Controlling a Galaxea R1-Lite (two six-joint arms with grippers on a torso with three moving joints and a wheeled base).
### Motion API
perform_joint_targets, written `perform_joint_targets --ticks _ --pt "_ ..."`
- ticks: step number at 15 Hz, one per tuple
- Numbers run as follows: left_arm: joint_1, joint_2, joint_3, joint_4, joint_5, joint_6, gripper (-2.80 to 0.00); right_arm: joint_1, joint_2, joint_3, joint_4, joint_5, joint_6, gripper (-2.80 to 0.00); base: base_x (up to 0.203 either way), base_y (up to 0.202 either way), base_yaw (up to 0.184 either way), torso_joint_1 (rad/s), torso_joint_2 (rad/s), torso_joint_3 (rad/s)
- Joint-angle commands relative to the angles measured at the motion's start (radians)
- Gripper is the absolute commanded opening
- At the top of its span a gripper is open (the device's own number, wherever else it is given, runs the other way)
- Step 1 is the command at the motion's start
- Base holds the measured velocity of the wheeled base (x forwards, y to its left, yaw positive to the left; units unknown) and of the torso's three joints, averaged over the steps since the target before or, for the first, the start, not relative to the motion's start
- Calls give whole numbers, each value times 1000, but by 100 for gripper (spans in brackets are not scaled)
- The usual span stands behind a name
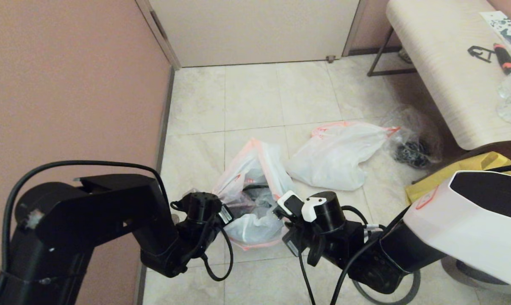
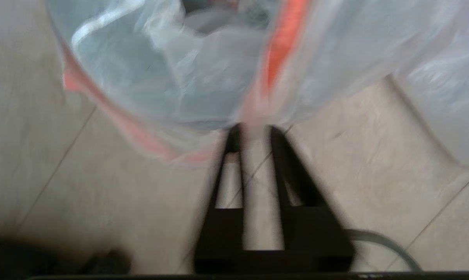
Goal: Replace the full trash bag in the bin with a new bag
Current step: Put the new garbage bag on the trash can
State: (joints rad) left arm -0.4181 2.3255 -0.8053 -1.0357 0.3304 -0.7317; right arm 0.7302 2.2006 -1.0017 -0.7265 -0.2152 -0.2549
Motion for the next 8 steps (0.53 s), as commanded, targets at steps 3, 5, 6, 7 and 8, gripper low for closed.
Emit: perform_joint_targets --ticks 3,5,6,7,8 --pt "1 2 0 -6 2 -5 -280 7 17 27 -78 -7 3 0 0 0 0 0 0 0" --pt "1 3 0 -6 2 -5 -280 15 -16 83 -118 6 3 0 0 0 0 0 0 0" --pt "1 3 0 -6 2 -5 -280 23 -41 106 -134 36 2 0 0 0 0 0 0 0" --pt "0 3 -2 -6 2 -5 -280 27 -61 130 -140 70 -2 0 0 0 0 0 0 0" --pt "1 3 -2 -6 2 -5 -280 28 -60 133 -143 79 -4 0 0 0 0 0 0 0"
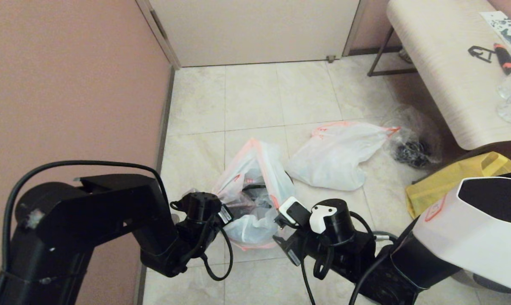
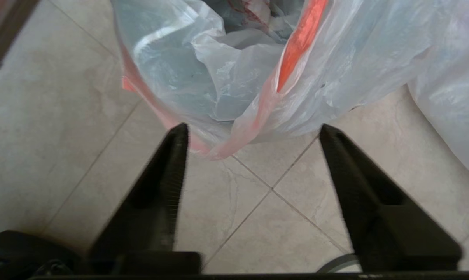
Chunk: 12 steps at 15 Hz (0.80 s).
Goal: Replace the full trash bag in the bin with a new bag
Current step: Put the new garbage bag on the trash can
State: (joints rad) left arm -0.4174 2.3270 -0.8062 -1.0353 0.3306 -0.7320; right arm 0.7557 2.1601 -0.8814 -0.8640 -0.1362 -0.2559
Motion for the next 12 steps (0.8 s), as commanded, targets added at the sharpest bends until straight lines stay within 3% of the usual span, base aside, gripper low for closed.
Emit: perform_joint_targets --ticks 1,3,4,9,12 --pt "-1 3 -1 -6 2 -3 -280 3 -15 5 -4 5 -4 0 0 0 0 0 0 0" --pt "-1 3 0 -7 2 -3 -280 17 31 -42 -3 11 -5 0 0 0 0 0 0 0" --pt "-1 3 1 -6 2 -3 -280 19 61 -76 -2 16 -6 -280 0 0 0 0 0 0" --pt "-1 3 4 -8 2 -3 -280 5 120 -289 174 123 22 -280 0 0 0 0 0 0" --pt "-1 3 2 -8 2 -3 -280 22 49 -244 180 135 30 -280 0 0 0 0 0 0"
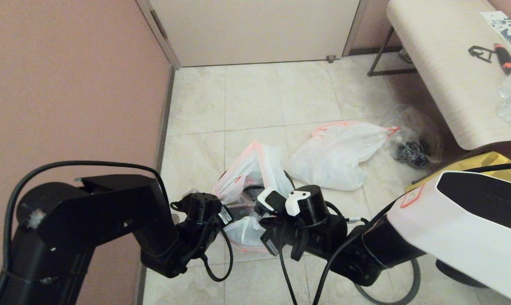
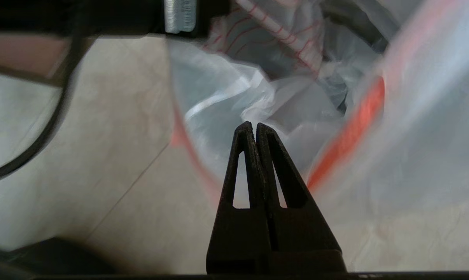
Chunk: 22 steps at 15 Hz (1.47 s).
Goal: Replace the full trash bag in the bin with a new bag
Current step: Put the new garbage bag on the trash can
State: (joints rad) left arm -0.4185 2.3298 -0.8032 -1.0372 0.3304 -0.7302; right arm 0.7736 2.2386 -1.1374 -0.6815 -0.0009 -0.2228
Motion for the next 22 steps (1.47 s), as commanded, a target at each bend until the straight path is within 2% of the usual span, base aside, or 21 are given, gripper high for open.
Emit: perform_joint_targets --ticks 1,6,11,12,16,17,22 --pt "0 0 -1 -6 2 -3 -280 8 -49 44 -5 2 2 -280 0 0 0 0 0 0" --pt "0 0 -1 -6 2 -5 -280 11 -23 27 2 5 7 -280 0 0 0 0 0 0" --pt "0 -1 6 -10 1 -5 -280 -39 73 -138 91 30 3 -280 0 0 0 0 0 0" --pt "0 -1 6 -10 1 -5 -280 -47 92 -172 111 1 -6 -280 0 0 0 0 0 0" --pt "0 0 4 -10 2 -5 -280 -42 69 -151 175 -332 -50 -280 0 0 0 0 0 0" --pt "0 0 4 -10 2 -5 -280 -48 60 -147 206 -390 -61 -280 0 0 0 0 0 0" --pt "0 0 2 -10 2 -5 -280 -34 4 -124 260 -467 -72 -280 0 0 0 0 0 0"
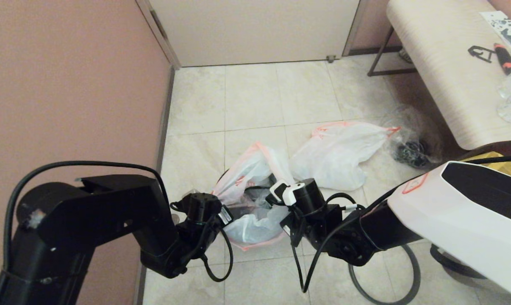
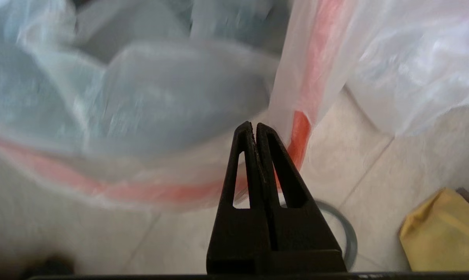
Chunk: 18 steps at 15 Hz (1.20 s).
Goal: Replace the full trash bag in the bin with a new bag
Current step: Put the new garbage bag on the trash can
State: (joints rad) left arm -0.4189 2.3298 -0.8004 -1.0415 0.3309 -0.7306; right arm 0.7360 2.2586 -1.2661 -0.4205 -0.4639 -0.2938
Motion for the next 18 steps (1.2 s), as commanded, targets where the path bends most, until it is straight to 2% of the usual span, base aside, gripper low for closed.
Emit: perform_joint_targets --ticks 1,5,10,11,14,18 --pt "0 0 0 -6 2 -4 -280 3 -11 15 11 -4 1 -280 0 0 0 0 0 0" --pt "2 0 0 -6 2 -4 -280 -47 107 -2 8 4 7 -280 0 0 0 0 0 0" --pt "0 0 3 -5 2 -2 -280 -126 193 -156 6 9 10 -280 0 0 0 0 0 0" --pt "0 -1 4 -5 2 -1 -280 -135 193 -192 5 9 25 -280 0 0 0 0 0 0" --pt "-14 -1 14 -3 0 7 -280 -148 175 -232 -14 11 150 -280 0 0 0 0 0 0" --pt "-37 3 33 -6 -1 33 -280 -168 172 -238 -156 18 167 -280 0 0 0 0 0 0"
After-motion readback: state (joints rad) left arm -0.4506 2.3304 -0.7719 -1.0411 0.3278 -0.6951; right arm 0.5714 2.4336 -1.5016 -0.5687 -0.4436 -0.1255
